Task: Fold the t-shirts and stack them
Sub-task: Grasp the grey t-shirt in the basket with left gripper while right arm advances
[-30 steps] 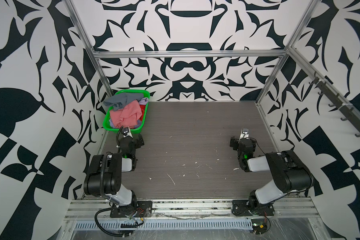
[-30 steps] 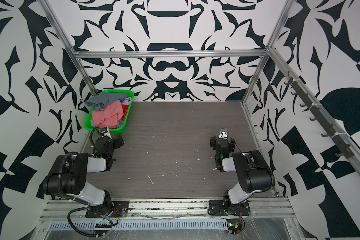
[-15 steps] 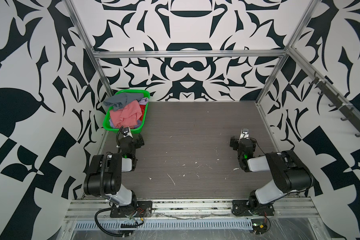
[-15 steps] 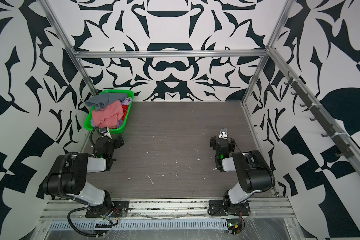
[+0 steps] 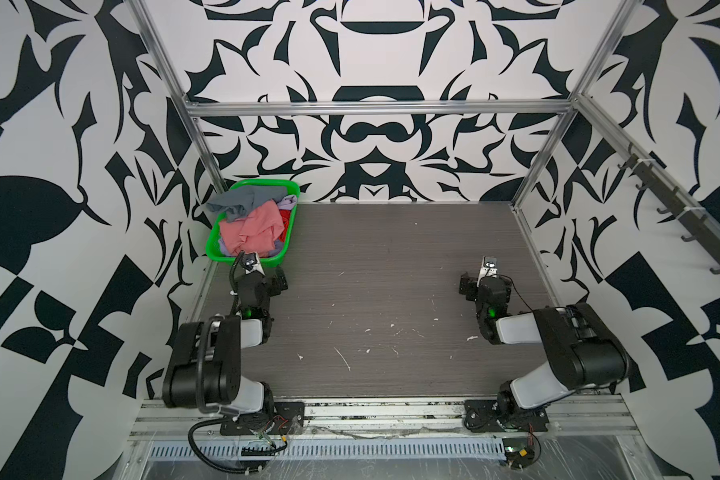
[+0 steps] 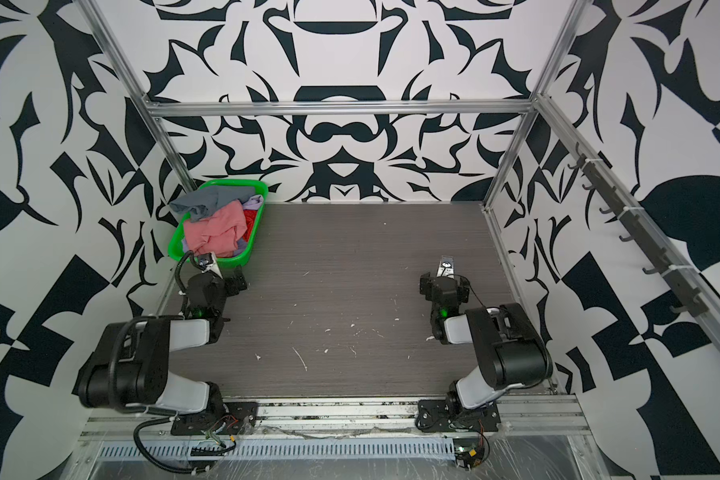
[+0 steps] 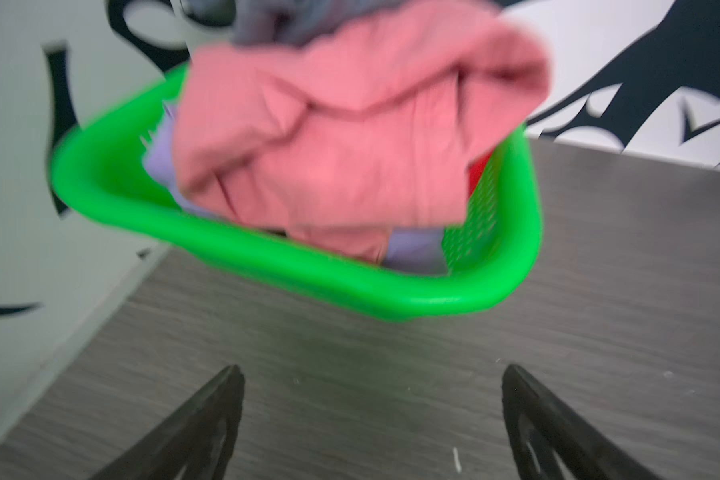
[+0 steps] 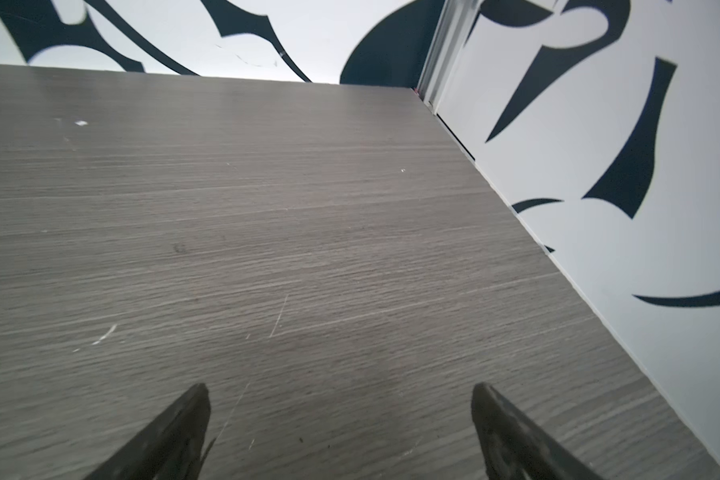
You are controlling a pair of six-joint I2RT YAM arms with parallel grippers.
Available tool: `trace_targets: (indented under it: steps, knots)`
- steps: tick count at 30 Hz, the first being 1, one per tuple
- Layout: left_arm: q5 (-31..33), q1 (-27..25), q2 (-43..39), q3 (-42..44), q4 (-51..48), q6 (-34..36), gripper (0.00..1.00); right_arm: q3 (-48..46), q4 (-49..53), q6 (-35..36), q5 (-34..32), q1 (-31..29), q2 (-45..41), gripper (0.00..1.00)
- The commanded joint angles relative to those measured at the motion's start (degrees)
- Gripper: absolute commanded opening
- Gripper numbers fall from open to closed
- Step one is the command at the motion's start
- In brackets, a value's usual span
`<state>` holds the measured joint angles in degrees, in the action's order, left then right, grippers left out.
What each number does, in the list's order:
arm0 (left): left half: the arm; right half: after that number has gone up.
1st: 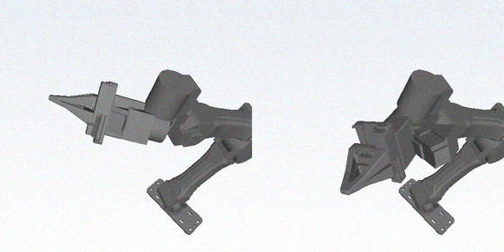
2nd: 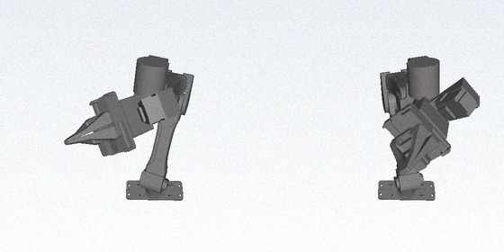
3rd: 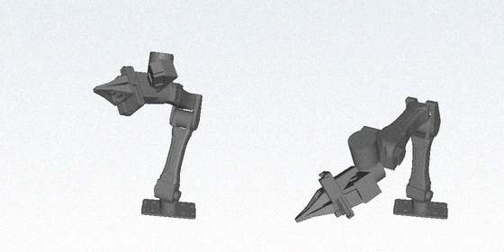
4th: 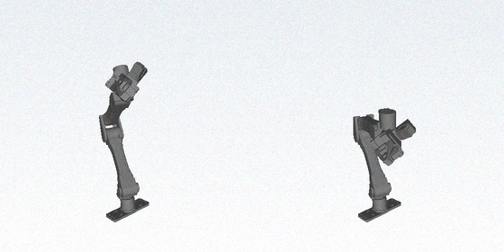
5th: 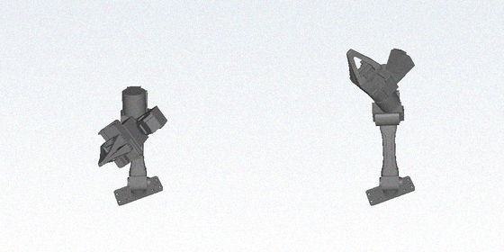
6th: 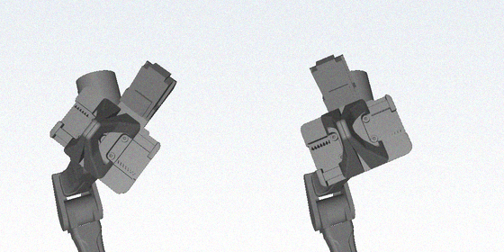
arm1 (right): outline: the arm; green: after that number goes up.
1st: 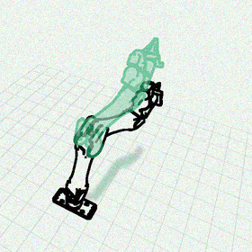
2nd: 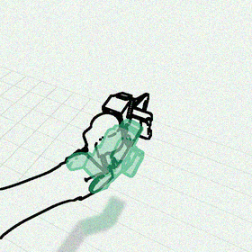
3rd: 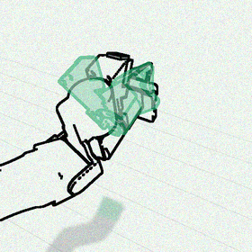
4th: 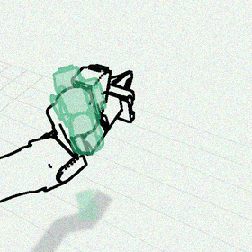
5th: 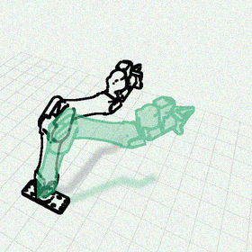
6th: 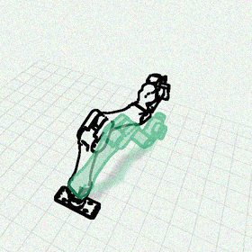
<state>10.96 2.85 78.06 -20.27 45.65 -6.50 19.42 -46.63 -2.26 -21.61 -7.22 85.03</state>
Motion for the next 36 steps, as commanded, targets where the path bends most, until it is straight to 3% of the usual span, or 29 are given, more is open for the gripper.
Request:
trace_targets:
  steps: [1,3,6,10,15,19,23,26,28,30,33,36]
  knots:
    - [-0.3,-0.5,-13.5,-3.5,-15.3,-4.9,0.99,7.7,16.4,-0.8,1.8,-0.2,-11.6,1.0]
    - [-1.1,-0.9,-19.1,-7.9,-26.6,-8.9,0.99,12.6,28.5,-5.3,5.7,-0.3,-16.6,1.0]
    - [-4.9,-2.1,-24.0,-14.8,-41.2,-18.0,0.99,18.3,40.2,-17.6,16.1,-0.7,-20.7,1.0]
    - [-11.2,-5.8,-25.1,-19.0,-47.9,-33.5,0.99,19.2,41.2,-33.3,29.7,-3.6,-20.6,1.0]
    - [-7.0,-20.8,-19.9,-19.6,-47.0,-46.6,0.99,21.4,39.0,-42.5,29.4,-18.8,-14.8,1.0]
    - [-2.1,-31.4,-13.0,-20.9,-44.7,-53.3,0.99,24.9,38.3,-46.3,30.6,-26.0,-7.6,1.0]
    - [-2.1,-34.2,-11.7,-23.1,-44.4,-49.9,0.99,29.0,41.9,-46.7,27.2,-30.1,-4.1,1.0]
    - [1.7,-34.1,-13.0,-22.0,-45.2,-54.1,0.99,29.9,44.7,-49.5,26.2,-29.3,-3.4,1.0]
    - [-1.4,-31.7,-12.6,-21.4,-45.4,-55.3,0.99,30.4,46.5,-50.2,28.8,-27.3,-2.6,1.0]
    - [-6.8,-26.5,-11.8,-23.0,-47.7,-54.6,0.98,29.4,42.0,-49.4,30.7,-25.6,-2.2,0.92]
    - [-7.0,-20.1,-11.0,-29.8,-57.1,-46.3,0.98,30.0,39.8,-47.4,25.1,-24.1,-3.1,0.89]
    - [-1.3,-16.0,-7.1,-41.0,-69.1,-32.0,0.99,34.4,46.2,-41.6,15.6,-23.9,-4.7,0.89]
